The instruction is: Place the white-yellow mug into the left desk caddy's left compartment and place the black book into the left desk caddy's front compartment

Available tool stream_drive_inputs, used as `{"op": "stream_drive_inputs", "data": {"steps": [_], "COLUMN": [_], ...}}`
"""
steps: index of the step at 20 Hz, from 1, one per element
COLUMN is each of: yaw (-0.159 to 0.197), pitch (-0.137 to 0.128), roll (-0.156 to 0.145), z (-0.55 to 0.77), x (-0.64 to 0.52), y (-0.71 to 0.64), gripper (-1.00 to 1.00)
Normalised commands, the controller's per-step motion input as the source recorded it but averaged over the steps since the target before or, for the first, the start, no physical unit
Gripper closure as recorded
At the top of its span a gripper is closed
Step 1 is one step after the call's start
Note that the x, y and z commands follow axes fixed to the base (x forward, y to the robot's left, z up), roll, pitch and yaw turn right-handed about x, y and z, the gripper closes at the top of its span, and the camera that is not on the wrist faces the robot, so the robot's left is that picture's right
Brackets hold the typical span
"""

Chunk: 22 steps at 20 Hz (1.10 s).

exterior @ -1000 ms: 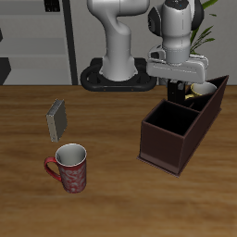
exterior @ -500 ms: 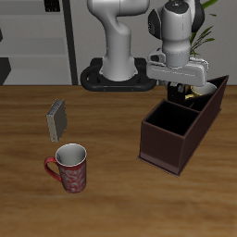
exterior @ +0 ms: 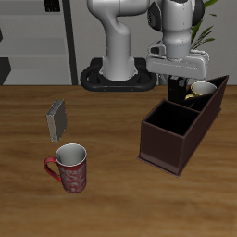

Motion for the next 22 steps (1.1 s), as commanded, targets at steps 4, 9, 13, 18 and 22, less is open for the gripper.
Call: {"op": "stream_drive_inputs", "data": {"steps": [4,9,13,18,22], "yaw": [-0.030,-0.020,-0.002,0.007,-0.043], "pitch": [-0.010,0.021,0.068,0.026,0.050], "roll": [-0.016,0.000,0.024,0.002,0.004], "z": [0.04,-0.11,-0.35,-0.17,-0.12], "x": [0.07,0.08,0.09,0.04,0.04], "y": [-0.04,0.01,0.10,0.05,-0.08], "gripper": [1.00,1.00,1.00,1.00,-1.00]}}
